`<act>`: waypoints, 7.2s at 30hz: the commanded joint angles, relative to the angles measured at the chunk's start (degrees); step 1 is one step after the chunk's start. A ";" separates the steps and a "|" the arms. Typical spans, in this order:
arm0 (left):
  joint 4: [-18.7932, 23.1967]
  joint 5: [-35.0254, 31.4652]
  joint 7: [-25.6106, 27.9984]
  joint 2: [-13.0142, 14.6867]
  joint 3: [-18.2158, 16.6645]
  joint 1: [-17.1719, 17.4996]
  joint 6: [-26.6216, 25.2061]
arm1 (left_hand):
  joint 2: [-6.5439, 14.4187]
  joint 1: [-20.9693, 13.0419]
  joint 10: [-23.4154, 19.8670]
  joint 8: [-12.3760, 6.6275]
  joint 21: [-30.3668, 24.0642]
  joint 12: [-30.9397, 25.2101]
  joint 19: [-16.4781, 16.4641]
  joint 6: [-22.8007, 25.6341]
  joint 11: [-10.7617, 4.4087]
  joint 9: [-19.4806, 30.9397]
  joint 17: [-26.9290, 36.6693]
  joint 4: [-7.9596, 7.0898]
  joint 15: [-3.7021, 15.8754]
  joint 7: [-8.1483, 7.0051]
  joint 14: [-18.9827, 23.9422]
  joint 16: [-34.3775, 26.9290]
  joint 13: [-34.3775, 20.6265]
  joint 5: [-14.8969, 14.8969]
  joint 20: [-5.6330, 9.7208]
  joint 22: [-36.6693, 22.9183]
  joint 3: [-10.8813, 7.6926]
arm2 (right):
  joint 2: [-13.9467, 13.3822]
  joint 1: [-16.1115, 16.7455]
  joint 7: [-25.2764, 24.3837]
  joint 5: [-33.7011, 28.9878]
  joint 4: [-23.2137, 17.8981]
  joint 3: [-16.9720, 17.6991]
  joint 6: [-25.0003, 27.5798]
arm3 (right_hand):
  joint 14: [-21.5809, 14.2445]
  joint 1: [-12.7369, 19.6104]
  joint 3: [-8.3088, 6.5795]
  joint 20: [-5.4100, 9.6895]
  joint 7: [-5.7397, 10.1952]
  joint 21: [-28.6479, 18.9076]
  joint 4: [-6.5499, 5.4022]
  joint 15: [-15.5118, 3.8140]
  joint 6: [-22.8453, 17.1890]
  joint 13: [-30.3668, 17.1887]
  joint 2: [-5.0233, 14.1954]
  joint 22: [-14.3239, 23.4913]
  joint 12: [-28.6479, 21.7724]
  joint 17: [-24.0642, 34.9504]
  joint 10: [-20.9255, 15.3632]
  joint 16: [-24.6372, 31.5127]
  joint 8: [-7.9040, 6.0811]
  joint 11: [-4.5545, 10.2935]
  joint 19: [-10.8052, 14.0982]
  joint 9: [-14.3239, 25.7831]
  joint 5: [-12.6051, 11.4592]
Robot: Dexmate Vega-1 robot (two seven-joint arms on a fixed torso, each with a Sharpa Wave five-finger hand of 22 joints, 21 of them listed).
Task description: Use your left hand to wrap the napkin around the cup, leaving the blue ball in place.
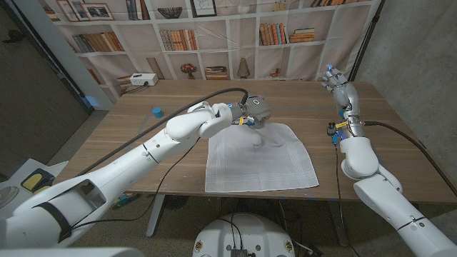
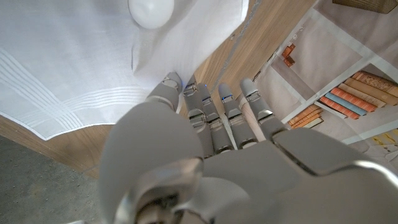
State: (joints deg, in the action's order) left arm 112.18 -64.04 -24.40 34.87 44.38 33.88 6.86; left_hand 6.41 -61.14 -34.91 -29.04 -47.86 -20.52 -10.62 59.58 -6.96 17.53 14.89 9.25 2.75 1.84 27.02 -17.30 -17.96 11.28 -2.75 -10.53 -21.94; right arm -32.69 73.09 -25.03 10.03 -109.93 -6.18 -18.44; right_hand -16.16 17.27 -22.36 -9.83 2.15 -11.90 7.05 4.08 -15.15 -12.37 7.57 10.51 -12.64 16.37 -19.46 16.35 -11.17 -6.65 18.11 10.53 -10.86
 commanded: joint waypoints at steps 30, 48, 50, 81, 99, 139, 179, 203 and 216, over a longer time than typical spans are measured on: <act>-1.98 15.56 -30.71 -3.53 -0.32 -3.93 3.75 | -5.32 21.85 6.82 5.46 4.14 3.47 7.50 -3.84 4.13 -3.70 -0.82 -9.21 0.51 5.41 -7.92 2.80 -0.97 -0.71 -2.63 -0.20 10.95 | 0.81 3.22 -1.41 -0.91 -1.32 0.79 -2.55 | -1.02 -0.55 0.51 -0.17 0.47 -0.65 -0.37 -0.32 0.42 -0.33 0.13 0.20 0.34 0.25 -0.05 0.19 0.07 0.36 0.68 0.32 -0.07; 5.81 10.44 -30.73 0.39 0.60 -3.03 6.20 | -5.27 15.55 9.36 6.84 5.69 4.76 7.94 -10.12 2.40 -1.53 -1.70 -3.32 1.38 -0.98 -9.23 3.93 -1.12 -0.19 -1.62 -0.32 8.52 | 0.99 3.83 -2.00 -1.66 -3.10 0.72 -1.33 | -0.97 -1.13 0.82 0.01 0.38 -0.61 -0.73 -0.24 0.33 -0.33 0.03 0.20 0.32 0.35 -0.08 0.17 0.01 0.35 0.63 0.32 0.06; 7.44 7.40 -29.66 1.06 0.58 -1.94 6.50 | -5.28 15.12 10.05 7.80 5.96 4.95 8.30 -12.84 1.89 -1.57 -1.43 -2.90 1.43 -2.50 -9.79 4.04 -1.25 -0.09 -1.55 -0.34 8.41 | 1.11 3.90 -2.16 -1.75 -3.16 0.68 -1.35 | -1.00 -1.18 0.84 0.03 0.37 -0.62 -0.76 -0.22 0.33 -0.34 0.04 0.20 0.32 0.37 -0.09 0.19 0.00 0.38 0.66 0.32 0.06; 20.11 -21.09 -18.76 8.01 -0.78 12.29 13.43 | -8.19 16.44 28.97 12.43 10.82 8.67 18.17 -32.50 2.57 -1.05 1.15 -1.78 -3.71 -7.82 -24.99 6.46 -3.11 0.71 -4.28 -0.88 11.10 | 2.86 6.60 -3.61 -2.58 -1.64 0.11 -4.90 | -1.08 -1.29 0.93 0.01 0.38 -0.60 -0.84 -0.19 0.27 -0.34 0.19 0.20 0.30 0.45 -0.18 0.23 -0.04 0.34 0.68 0.31 0.06; 20.72 -32.56 -13.22 10.81 1.43 14.81 17.23 | -8.15 16.72 40.47 13.02 12.07 8.76 23.15 -53.77 6.02 6.38 2.09 -2.42 -5.90 -9.35 -33.39 6.43 -5.55 4.14 -5.47 -1.90 13.33 | 2.57 6.34 -2.91 -1.98 -1.68 0.10 -4.23 | -1.12 -1.33 0.96 0.08 0.30 -0.60 -0.90 -0.15 0.18 -0.35 0.32 0.20 0.31 0.52 -0.17 0.25 -0.07 0.41 0.70 0.31 0.04; 15.69 -40.24 2.55 14.65 0.99 19.20 7.60 | -2.43 12.27 30.88 4.39 -3.02 -1.65 12.76 -51.88 0.97 4.44 1.99 -3.26 -0.10 -9.66 -20.21 6.10 -5.97 0.83 -1.09 -1.06 7.57 | 2.48 3.41 -2.88 -2.09 -0.64 -0.87 -2.00 | -1.18 -1.29 1.06 -0.03 0.28 -0.56 -0.82 -0.19 0.23 -0.35 0.25 0.21 0.36 0.56 -0.07 0.24 -0.05 0.32 0.66 0.31 0.06; 23.13 -36.84 -18.13 10.16 -3.88 23.54 4.84 | -9.41 18.45 33.31 -19.46 -5.52 -6.32 19.36 -35.92 8.63 19.79 2.05 -2.49 -7.35 -4.75 -26.48 5.13 -8.20 7.35 -9.38 -2.75 17.55 | 1.44 1.38 -0.78 0.07 0.87 -1.56 -0.76 | -1.44 -0.84 1.01 -0.12 0.26 -0.54 -0.41 -0.18 -0.11 -0.36 0.09 0.21 0.20 0.48 -0.50 0.24 -0.17 0.37 0.65 0.31 -0.03; 17.29 -37.91 -10.03 12.79 -1.50 21.59 5.29 | -4.19 11.97 22.56 -8.09 -9.59 -5.07 14.23 -13.33 -0.15 -4.21 -1.25 -0.05 -0.23 -5.55 -19.43 3.04 0.32 4.98 -4.52 -1.38 12.93 | 1.62 0.12 -1.89 -1.51 0.84 -2.16 0.78 | -1.75 -1.07 1.22 -0.32 0.31 -0.58 -0.52 -0.22 -0.04 -0.36 -0.02 0.21 0.24 0.54 -0.49 0.36 -0.11 0.48 0.74 0.32 -0.01; 15.36 -37.45 0.30 14.58 -2.81 23.59 0.27 | 0.85 3.97 12.53 -6.03 -12.34 -5.15 9.37 1.57 -2.28 -7.36 -2.24 0.18 4.69 -5.39 -12.82 0.91 3.63 0.91 -0.81 -0.68 6.45 | 1.65 -1.68 -1.73 -1.61 1.00 -2.99 2.26 | -1.77 -0.99 1.23 -0.36 0.38 -0.59 -0.44 -0.29 0.02 -0.36 -0.04 0.21 0.28 0.54 -0.41 0.35 -0.09 0.37 0.80 0.32 -0.03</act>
State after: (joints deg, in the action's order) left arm 129.31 -101.65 -32.66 47.82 42.56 55.79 11.05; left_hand 6.01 -55.62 -20.37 -34.99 -59.41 -25.63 0.22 57.49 -8.29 9.93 12.55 9.68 2.23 -3.34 12.57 -15.78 -14.77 13.11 -4.07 -11.18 -14.20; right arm -31.11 72.66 -26.73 8.58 -109.06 -8.59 -17.16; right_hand -17.60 16.08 -21.19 -9.86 2.35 -12.34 6.49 3.88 -14.94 -12.64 7.71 10.52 -12.20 16.62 -19.67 16.35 -11.18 -6.44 18.70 10.53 -10.86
